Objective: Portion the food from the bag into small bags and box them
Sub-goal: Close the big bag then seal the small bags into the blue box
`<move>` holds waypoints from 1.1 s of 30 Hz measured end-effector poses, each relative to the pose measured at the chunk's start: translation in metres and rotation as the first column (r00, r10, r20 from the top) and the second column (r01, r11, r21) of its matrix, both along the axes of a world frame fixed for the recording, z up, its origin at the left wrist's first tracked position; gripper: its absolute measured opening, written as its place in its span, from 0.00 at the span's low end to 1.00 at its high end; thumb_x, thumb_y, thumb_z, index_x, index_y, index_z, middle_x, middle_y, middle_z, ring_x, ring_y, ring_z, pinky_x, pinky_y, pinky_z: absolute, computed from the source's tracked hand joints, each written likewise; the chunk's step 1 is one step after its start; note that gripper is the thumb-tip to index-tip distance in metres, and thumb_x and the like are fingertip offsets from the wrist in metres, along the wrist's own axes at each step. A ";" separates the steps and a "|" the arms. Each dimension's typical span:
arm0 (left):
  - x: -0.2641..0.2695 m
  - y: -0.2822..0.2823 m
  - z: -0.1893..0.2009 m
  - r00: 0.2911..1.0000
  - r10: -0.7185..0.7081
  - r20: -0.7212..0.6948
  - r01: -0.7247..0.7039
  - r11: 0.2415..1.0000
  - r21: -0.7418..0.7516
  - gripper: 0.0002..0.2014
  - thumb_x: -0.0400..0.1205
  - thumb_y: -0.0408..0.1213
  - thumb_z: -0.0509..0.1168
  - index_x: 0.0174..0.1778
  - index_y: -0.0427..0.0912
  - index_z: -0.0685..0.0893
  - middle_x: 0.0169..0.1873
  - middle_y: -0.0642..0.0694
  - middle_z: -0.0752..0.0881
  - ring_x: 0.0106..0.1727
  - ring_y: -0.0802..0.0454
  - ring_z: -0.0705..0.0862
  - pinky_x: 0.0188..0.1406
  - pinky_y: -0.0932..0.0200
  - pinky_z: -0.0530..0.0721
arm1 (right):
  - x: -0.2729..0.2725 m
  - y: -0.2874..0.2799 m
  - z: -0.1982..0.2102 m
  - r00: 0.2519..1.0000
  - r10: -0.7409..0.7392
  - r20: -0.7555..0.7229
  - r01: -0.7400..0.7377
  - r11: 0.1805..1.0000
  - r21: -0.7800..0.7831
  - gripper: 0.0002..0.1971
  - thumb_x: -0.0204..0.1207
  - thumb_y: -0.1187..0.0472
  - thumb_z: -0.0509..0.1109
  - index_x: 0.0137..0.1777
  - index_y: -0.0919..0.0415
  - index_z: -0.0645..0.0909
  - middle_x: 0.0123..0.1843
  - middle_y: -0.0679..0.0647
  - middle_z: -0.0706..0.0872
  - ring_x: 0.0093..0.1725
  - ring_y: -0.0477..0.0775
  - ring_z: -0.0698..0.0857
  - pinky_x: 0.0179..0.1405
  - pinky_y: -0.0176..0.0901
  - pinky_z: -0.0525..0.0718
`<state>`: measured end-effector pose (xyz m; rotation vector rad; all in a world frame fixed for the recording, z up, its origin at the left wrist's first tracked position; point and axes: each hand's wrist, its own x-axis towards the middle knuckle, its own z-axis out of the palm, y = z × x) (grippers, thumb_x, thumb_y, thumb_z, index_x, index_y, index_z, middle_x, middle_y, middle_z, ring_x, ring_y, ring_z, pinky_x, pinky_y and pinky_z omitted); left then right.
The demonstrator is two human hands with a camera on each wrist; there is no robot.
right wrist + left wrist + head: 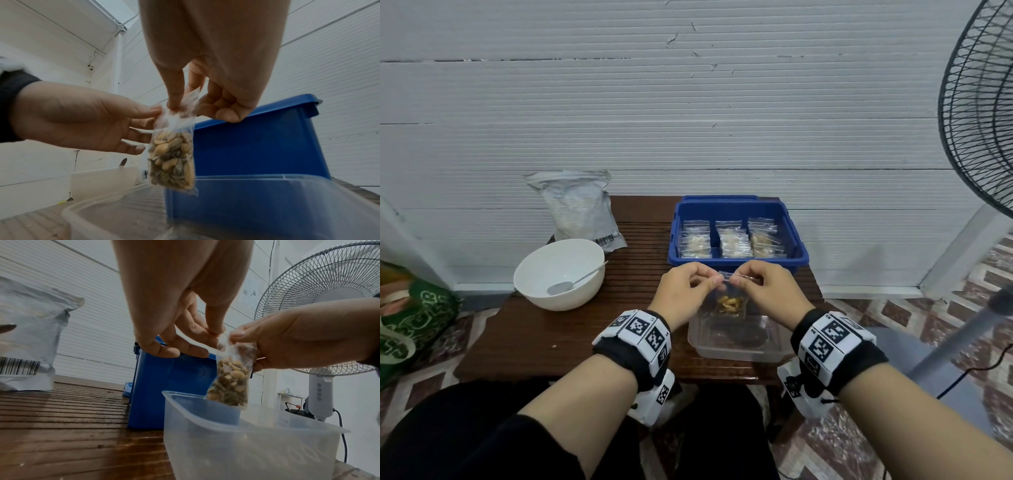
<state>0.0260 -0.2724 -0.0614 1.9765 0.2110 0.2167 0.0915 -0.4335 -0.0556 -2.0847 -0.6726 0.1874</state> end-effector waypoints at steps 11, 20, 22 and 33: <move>0.019 0.037 0.006 0.958 0.257 0.126 -0.256 0.966 -0.021 0.09 0.81 0.46 0.67 0.48 0.44 0.86 0.44 0.52 0.88 0.47 0.61 0.83 0.44 0.74 0.76 | 0.021 0.023 0.058 0.997 0.035 0.066 -0.040 0.996 0.078 0.09 0.79 0.61 0.69 0.38 0.53 0.81 0.36 0.45 0.86 0.38 0.40 0.81 0.43 0.35 0.76; 0.052 0.072 -0.004 0.935 0.348 0.067 -0.346 0.937 -0.039 0.06 0.83 0.41 0.66 0.54 0.46 0.83 0.47 0.56 0.83 0.44 0.66 0.79 0.38 0.79 0.74 | 0.064 0.061 0.095 0.989 0.103 0.104 -0.088 0.987 -0.136 0.07 0.81 0.61 0.67 0.44 0.63 0.82 0.33 0.44 0.83 0.32 0.37 0.79 0.30 0.19 0.73; 0.063 0.076 -0.007 0.939 0.339 0.050 -0.336 0.940 -0.060 0.07 0.83 0.41 0.66 0.55 0.45 0.83 0.49 0.53 0.84 0.45 0.64 0.80 0.40 0.76 0.74 | 0.076 0.071 0.094 0.984 0.165 0.068 -0.142 0.954 -0.264 0.08 0.82 0.61 0.67 0.45 0.65 0.82 0.34 0.45 0.84 0.34 0.39 0.81 0.36 0.25 0.77; 0.097 0.095 -0.015 0.959 0.284 0.012 -0.277 0.943 -0.185 0.11 0.81 0.34 0.70 0.57 0.46 0.80 0.52 0.52 0.84 0.48 0.59 0.83 0.44 0.71 0.80 | 0.117 0.135 0.075 0.852 0.431 -0.296 -0.477 0.409 -0.778 0.03 0.83 0.60 0.63 0.48 0.55 0.75 0.42 0.47 0.81 0.42 0.49 0.79 0.45 0.42 0.76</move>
